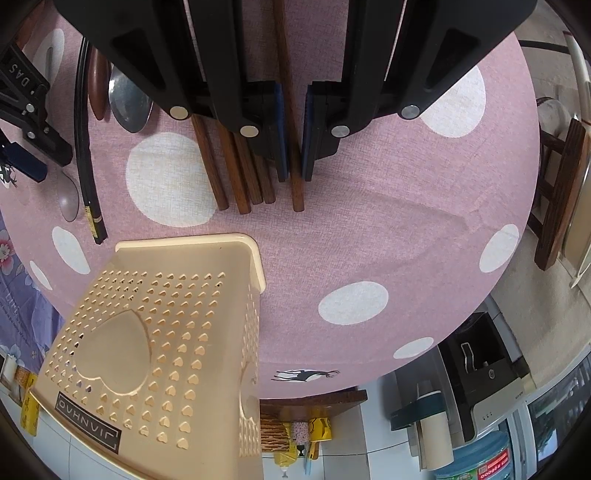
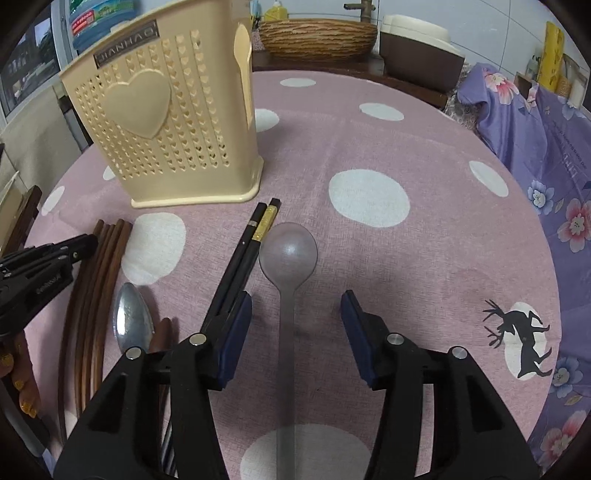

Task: Organize utensils
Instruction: 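Close the right tool on the grey spoon while the left tool grasps a wooden chopstick, then lift the spoon and chopstick and carry both over the beige basket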

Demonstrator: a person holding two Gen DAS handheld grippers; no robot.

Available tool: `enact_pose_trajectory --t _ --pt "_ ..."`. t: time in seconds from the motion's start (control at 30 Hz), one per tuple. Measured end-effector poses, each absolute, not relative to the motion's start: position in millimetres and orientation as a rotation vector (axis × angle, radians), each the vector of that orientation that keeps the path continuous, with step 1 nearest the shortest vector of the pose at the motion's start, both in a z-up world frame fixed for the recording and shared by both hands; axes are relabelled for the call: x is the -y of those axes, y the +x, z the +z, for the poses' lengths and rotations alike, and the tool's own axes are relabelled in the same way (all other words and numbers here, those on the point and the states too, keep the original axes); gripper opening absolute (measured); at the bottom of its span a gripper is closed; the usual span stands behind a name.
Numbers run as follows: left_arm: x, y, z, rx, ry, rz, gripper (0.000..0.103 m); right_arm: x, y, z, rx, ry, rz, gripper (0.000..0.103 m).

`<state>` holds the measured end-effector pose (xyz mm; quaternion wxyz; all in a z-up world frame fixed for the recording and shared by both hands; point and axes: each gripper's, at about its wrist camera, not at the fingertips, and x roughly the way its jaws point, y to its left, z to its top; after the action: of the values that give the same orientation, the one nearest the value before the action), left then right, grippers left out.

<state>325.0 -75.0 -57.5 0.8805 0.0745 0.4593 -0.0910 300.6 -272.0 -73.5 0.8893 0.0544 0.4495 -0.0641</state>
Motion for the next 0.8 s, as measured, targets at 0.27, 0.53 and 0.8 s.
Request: enact_pose_trajectory --t 0.27,0.53,0.8 --pt "76 328 -58 -0.959 0.157 -0.193 0.009 269 318 -73 -0.927 0.081 -0.101 0.050" --pt "77 339 -57 -0.971 0.159 -0.189 0.008 270 329 -71 -0.929 0.078 -0.092 0.037" --pt "69 338 -48 -0.951 0.108 -0.211 0.008 277 319 -56 -0.882 0.144 -0.055 0.037"
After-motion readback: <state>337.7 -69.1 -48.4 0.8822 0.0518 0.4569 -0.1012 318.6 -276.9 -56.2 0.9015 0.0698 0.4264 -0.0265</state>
